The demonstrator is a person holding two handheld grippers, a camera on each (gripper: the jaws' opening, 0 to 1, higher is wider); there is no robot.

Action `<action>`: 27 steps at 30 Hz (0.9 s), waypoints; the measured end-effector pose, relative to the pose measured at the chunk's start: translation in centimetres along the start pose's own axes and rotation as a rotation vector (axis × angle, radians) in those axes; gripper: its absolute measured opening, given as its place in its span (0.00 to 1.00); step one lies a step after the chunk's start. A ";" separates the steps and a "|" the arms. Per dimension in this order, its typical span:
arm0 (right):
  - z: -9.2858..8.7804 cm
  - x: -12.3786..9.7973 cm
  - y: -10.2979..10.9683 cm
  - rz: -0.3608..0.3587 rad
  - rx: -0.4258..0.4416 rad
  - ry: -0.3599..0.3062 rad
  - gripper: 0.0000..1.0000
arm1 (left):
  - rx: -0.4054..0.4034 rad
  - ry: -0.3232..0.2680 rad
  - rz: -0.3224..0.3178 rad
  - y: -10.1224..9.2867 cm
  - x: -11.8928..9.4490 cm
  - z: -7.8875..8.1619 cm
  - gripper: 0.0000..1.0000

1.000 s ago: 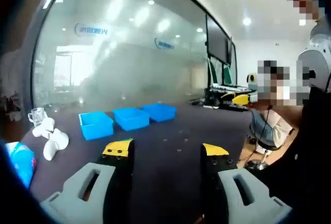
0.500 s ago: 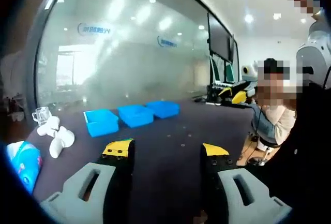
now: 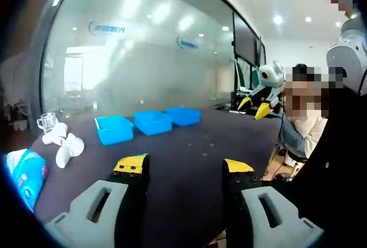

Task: Sort the screws, nuts, and washers into the corresponding bins

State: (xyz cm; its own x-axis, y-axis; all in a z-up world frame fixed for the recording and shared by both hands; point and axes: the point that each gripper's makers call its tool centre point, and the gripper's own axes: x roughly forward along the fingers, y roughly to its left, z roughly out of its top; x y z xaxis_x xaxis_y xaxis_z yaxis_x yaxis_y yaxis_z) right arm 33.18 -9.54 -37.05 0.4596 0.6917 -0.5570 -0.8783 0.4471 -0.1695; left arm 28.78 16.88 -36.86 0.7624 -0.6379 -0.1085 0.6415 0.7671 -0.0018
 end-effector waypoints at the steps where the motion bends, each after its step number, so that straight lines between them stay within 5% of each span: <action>1: 0.2 0.2 0.1 0.006 -0.018 0.004 0.41 | 0.001 0.002 0.001 0.0 0.0 -0.1 0.49; 27: 3.1 8.5 2.8 0.288 -0.243 0.256 0.37 | 0.012 0.034 -0.005 -0.4 -0.3 -0.9 0.49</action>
State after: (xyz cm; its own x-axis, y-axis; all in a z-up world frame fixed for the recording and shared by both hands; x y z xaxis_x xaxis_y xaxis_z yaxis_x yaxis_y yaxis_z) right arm 35.00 -0.63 -39.77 0.1719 0.5924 -0.7871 -0.9850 0.0903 -0.1471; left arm 28.20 16.83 -37.69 0.7560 -0.6389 -0.1423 0.6464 0.7629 0.0090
